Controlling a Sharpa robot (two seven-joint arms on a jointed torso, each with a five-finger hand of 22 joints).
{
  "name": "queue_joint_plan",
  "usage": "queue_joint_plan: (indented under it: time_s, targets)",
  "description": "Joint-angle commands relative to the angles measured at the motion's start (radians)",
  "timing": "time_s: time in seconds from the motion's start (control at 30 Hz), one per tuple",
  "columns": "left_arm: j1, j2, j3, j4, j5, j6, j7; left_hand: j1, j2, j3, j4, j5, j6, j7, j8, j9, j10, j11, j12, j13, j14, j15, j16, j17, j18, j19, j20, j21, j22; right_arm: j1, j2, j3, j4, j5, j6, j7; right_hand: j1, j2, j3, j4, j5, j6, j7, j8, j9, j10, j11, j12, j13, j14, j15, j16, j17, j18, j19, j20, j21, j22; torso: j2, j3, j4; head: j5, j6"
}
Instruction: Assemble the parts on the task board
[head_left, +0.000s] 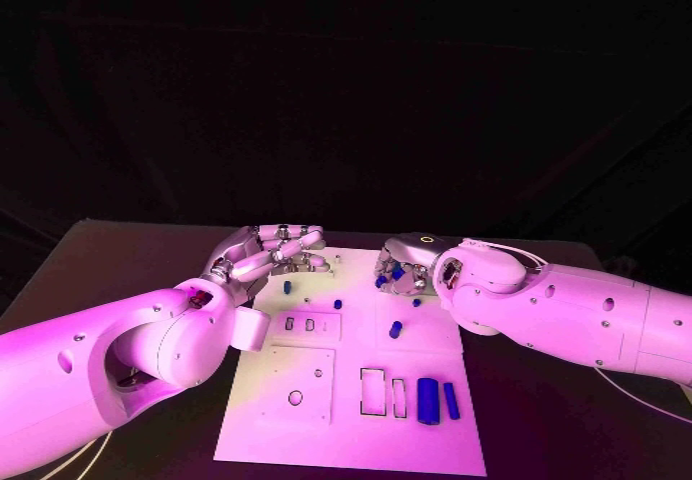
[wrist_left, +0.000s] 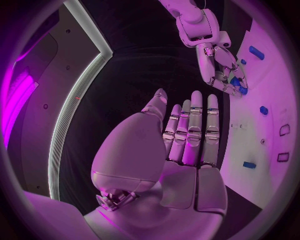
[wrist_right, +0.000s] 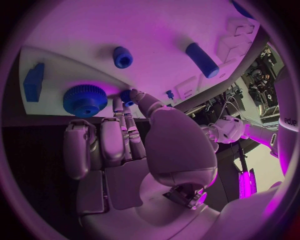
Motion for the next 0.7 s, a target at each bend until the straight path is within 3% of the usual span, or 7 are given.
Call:
queue_joint_plan:
  time_s: [0.03,0.13,0.33,0.53,0.7]
  targets:
    - [0.002,0.000,0.001,0.004,-0.005,0.018,0.002,-0.005,0.010,-0.001,-0.001,0.004,0.001,0.005,-0.004,-0.001,-0.001,0.004,-0.006,-0.001,-0.001,0.003,0.006,0.001,0.013,0.006,-0.003,0.003,0.001,0.000,0.004,0.000,-0.003,-0.013,0.026,-0.008,0.014,0.008,0.009,0.001,-0.007,0.015,-0.004,0.011,0.004,0.015,-0.006,0.012,0.004,0.041,-0.002,0.006,0.003,-0.018,0.005,-0.004,0.007,0.025,0.002,-0.0012,0.0022,-0.001,-0.004]
    - [0.002,0.000,0.001,0.004,-0.005,0.018,0.002,-0.005,0.010,-0.001,-0.001,0.004,0.000,0.005,-0.004,-0.001,-0.001,0.004,-0.006,-0.001,-0.001,0.003,0.006,0.001,0.013,0.006,-0.003,0.003,0.001,0.000,0.006,0.000,-0.004,-0.013,0.027,-0.009,0.024,0.015,0.019,0.000,-0.036,0.028,-0.009,0.017,0.010,0.024,-0.011,0.020,0.008,0.041,-0.007,0.011,0.005,-0.019,0.007,-0.008,0.011,0.031,0.003,-0.0010,0.0022,-0.001,-0.006]
    - [0.003,-0.002,0.001,0.005,-0.005,0.018,0.002,-0.005,0.011,0.000,-0.001,0.004,0.001,0.005,-0.004,-0.001,-0.001,0.004,-0.007,-0.001,-0.001,0.003,0.007,0.002,0.013,0.006,-0.004,0.004,0.002,-0.001,0.008,0.000,-0.006,-0.011,0.011,-0.010,0.037,0.030,0.037,0.002,-0.046,0.044,-0.014,0.025,0.019,0.034,-0.016,0.030,0.015,0.039,-0.011,0.016,0.007,-0.020,0.008,-0.012,0.015,0.038,0.004,-0.0022,0.0024,-0.003,-0.007]
    - [0.003,-0.003,0.001,0.004,-0.005,0.018,0.002,-0.005,0.013,0.000,-0.001,0.004,0.001,0.005,-0.005,-0.001,-0.001,0.004,-0.007,-0.001,0.000,0.003,0.008,0.003,0.013,0.006,-0.004,0.005,0.002,-0.001,0.004,0.000,0.004,-0.011,-0.057,-0.004,0.049,0.042,0.054,0.001,-0.069,0.054,-0.017,0.032,0.028,0.036,-0.020,0.036,0.019,0.039,-0.014,0.022,0.011,-0.021,0.011,-0.015,0.020,0.048,0.006,-0.0023,0.0034,-0.002,-0.006]
    - [0.004,-0.004,0.001,-0.001,-0.005,0.018,0.002,-0.005,0.013,0.000,-0.001,0.004,0.001,0.005,-0.005,-0.001,-0.001,0.004,-0.007,-0.001,0.000,0.003,0.008,0.003,0.013,0.006,-0.004,0.005,0.002,0.001,-0.004,0.001,0.027,-0.001,-0.124,0.001,0.055,0.043,0.060,-0.002,-0.068,0.055,-0.017,0.033,0.030,0.036,-0.020,0.037,0.020,0.039,-0.014,0.024,0.013,-0.023,0.014,-0.016,0.024,0.055,0.006,-0.0036,0.0040,-0.004,0.002]
